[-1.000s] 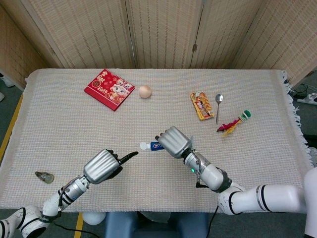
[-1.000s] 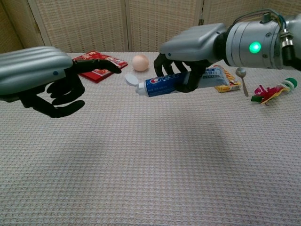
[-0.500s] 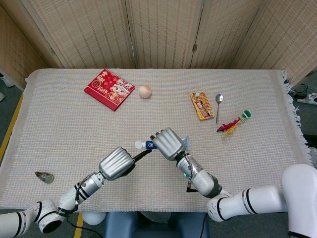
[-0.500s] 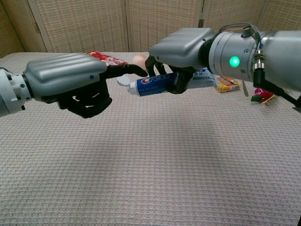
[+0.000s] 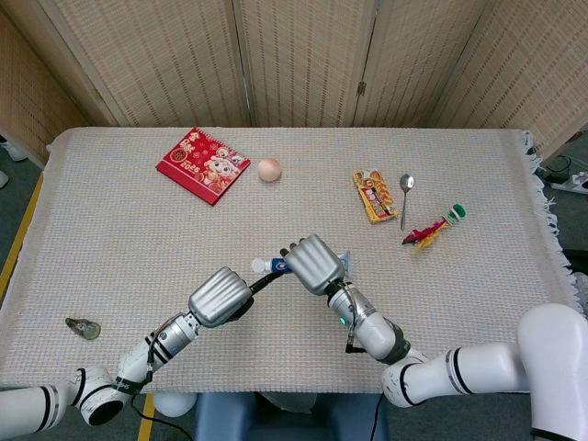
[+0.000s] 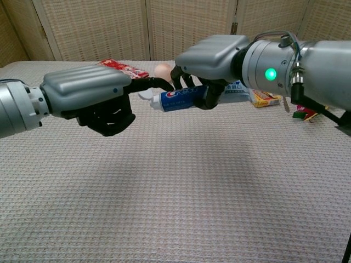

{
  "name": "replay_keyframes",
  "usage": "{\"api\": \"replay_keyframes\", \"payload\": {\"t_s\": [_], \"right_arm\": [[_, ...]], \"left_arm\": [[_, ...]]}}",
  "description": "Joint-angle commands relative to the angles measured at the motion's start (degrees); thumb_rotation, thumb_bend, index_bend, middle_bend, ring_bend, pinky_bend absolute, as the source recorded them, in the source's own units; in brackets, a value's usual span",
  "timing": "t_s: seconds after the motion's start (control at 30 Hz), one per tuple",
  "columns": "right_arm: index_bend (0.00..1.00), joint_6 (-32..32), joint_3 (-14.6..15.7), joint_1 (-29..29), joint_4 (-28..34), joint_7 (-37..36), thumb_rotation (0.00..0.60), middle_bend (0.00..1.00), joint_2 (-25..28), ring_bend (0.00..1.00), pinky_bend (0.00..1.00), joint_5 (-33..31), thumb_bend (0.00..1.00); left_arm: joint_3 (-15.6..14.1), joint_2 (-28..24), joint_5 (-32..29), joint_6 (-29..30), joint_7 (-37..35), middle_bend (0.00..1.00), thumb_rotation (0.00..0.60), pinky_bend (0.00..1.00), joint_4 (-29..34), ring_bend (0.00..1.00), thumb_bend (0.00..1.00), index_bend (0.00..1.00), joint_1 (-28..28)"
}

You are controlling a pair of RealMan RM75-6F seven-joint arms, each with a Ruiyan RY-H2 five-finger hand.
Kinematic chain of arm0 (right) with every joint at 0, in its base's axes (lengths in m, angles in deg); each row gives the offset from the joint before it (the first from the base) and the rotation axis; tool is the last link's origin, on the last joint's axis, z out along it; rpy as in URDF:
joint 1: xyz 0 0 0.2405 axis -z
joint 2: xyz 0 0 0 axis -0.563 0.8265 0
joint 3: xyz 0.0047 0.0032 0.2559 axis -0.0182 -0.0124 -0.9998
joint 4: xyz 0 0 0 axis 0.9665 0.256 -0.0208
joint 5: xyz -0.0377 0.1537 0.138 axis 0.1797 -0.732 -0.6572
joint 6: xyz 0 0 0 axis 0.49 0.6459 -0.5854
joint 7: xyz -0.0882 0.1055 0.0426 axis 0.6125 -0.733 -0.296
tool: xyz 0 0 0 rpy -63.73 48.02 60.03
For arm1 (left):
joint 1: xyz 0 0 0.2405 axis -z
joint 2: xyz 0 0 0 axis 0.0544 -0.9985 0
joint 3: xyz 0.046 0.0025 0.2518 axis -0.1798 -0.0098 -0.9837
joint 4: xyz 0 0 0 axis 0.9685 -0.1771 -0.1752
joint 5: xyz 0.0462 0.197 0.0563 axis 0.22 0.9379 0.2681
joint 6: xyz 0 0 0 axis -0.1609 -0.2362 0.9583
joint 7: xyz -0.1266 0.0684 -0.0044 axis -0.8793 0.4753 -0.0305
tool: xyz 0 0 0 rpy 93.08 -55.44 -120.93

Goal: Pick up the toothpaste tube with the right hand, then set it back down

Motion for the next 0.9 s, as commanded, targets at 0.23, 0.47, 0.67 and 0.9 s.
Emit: {"api": "replay_keyframes", "payload": {"t_s": [0.23, 0.47, 0.67, 0.9], "right_arm": [[0.74, -0.04, 0.5, 0.43, -0.75, -0.97, 0.6, 0.64, -0.11, 0.74, 0.69, 1.24, 0.86], [0.75, 0.2, 1.15, 1.64, -0.81, -3.1, 0.6, 0.65, 1.04, 0.76, 0.69, 3.33, 0.87], [0.75, 0.61, 1.38, 2.73, -0.63, -5.26, 0.6, 0.65, 2.09, 0.76, 0.69, 5.03, 0.87], [0.76, 0.87, 1.11, 3.77, -0.05, -7.6, 0.6, 0.65, 2.9, 0.77, 0.69, 6.66, 0.87]], "left_arm": [[0.06, 0.27, -2.42, -0.34, 0.74, 0.94, 0.6, 0.82, -0.75, 0.85, 0.7, 0.11, 0.84], [-0.5, -1.2, -3.29, 1.01, 0.31, 0.94, 0.6, 0.82, -0.98, 0.85, 0.7, 0.12, 0.14], [-1.37, -2.3, -3.73, 1.78, 0.11, 0.94, 0.6, 0.82, -0.92, 0.85, 0.7, 0.13, -0.5], [-1.91, -2.17, -4.35, 1.98, 0.37, 0.94, 0.6, 0.82, -0.9, 0.85, 0.7, 0.14, -0.64]]}}
